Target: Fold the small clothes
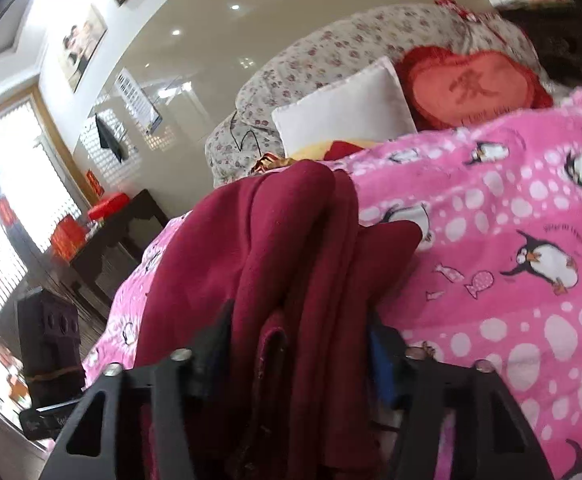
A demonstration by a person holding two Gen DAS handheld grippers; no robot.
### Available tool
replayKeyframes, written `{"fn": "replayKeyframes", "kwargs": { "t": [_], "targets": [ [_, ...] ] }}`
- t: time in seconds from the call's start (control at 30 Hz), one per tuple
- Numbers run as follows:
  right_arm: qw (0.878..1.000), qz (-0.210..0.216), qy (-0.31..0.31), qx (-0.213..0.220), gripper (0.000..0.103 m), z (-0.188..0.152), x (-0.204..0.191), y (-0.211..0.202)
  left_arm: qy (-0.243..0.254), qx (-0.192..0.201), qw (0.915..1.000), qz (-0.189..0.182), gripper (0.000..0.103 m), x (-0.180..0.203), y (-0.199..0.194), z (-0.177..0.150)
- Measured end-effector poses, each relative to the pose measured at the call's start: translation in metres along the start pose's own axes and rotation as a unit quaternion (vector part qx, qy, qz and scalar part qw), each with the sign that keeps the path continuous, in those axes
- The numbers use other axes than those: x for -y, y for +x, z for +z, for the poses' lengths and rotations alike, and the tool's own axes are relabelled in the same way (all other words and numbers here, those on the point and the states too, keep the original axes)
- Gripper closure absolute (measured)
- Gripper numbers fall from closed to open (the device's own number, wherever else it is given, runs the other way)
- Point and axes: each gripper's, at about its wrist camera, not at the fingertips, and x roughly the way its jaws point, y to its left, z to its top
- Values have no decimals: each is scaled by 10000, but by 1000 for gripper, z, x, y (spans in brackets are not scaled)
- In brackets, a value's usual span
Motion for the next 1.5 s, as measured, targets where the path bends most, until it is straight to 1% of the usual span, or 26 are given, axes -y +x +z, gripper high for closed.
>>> {"fn": "replayKeyframes", "kwargs": {
  "t": [0.03, 0.07, 0.13, 0.2, 0.23, 0.37, 0.47, 0.5, 0.53, 0.57, 0.6, 0.63, 0.7, 0.77, 0.83, 0.9, 0.97, 1.07, 1.1, 1.17, 1.23, 1.27, 1.33, 1.4, 1.47, 1.5],
  "targets": [
    [10000, -2, -8, 23, 55, 0, -3, -3, 36, 29, 10000, 44, 33, 3, -4, 1],
    [9999, 93, 22, 56, 56, 1, -7, -7, 114, 83, 9999, 88, 38, 7, -10, 2],
    [9995, 297, 38, 86, 57, 2, -17, -17, 218, 78, 9997, 62, 43, 13, -23, 3],
    [9992, 386, -65, 49, 57, 0, -33, -29, 98, 57, 9999, -25, 43, 14, -43, 0],
    [9991, 415, -129, -16, 57, -2, -42, -34, 97, 45, 9999, 14, 43, 15, -56, -2],
    [9962, 740, -319, -328, 57, -18, -78, -51, 417, 66, 9983, 400, 43, 18, -109, -22],
    [9931, 935, -401, -582, 57, -42, -98, -49, 374, -13, 9964, 760, 43, 6, -134, -50],
    [9924, 934, -325, -729, 56, -53, -101, -43, 289, -97, 9959, 855, 43, -1, -136, -60],
    [9914, 853, -173, -979, 52, -65, -101, -35, 210, -196, 9950, 952, 43, -7, -134, -69],
    [9899, 722, -101, -1212, 51, -73, -101, -28, 115, -362, 9932, 1098, 43, -17, -130, -79],
    [9873, 371, -139, -1540, 50, -85, -100, -22, 64, -479, 9916, 1199, 43, -23, -125, -86],
    [9863, 186, -236, -1622, 48, -89, -99, -23, 45, -514, 9904, 1279, 40, -28, -123, -91],
    [9888, 204, -233, -1460, 48, -93, -96, -43, 90, -265, 9913, 1289, 38, -30, -131, -98],
    [9926, 180, -107, -1196, 48, -87, -94, -65, 133, -176, 9896, 1424, 38, -27, -139, -98],
    [9953, 277, -312, -872, 48, -77, -103, -84, 177, -101, 9885, 1497, 38, -21, -146, -96],
    [9950, 375, -559, -736, 48, -69, -117, -92, 293, 32, 9870, 1580, 38, -12, -153, -97],
    [9929, 442, -820, -740, 48, -65, -134, -85, 395, 134, 9856, 1640, 38, -4, -158, -101],
    [9873, 575, -1152, -929, 54, -62, -155, -53, 452, 116, 9845, 1689, 38, -1, -157, -111],
    [9857, 525, -1257, -992, 56, -63, -158, -39, 470, 88, 9833, 1754, 38, -3, -154, -115],
    [9825, 44, -1470, -1143, 59, -67, -155, -10, 556, 96, 9792, 1951, 36, -3, -151, -125],
    [9763, -301, -1582, -1449, 70, -73, -143, 17, 587, 90, 9787, 1967, 33, -4, -150, -129],
    [9746, -429, -1603, -1504, 72, -74, -138, 26, 582, 59, 9794, 1933, 33, -5, -148, -129],
    [9772, -351, -1511, -1449, 72, -71, -134, 18, 595, 51, 9792, 1940, 31, -6, -148, -130],
    [9804, -230, -1440, -1326, 71, -68, -140, -6, 574, 46, 9796, 1924, 29, -7, -147, -131],
    [9800, 24, -1541, -1259, 71, -71, -152, -29, 490, 39, 9807, 1893, 27, -10, -145, -132],
    [9778, 107, -1673, -1254, 71, -75, -161, -40, 445, 40, 9813, 1872, 27, -11, -144, -132]
  ]
}}
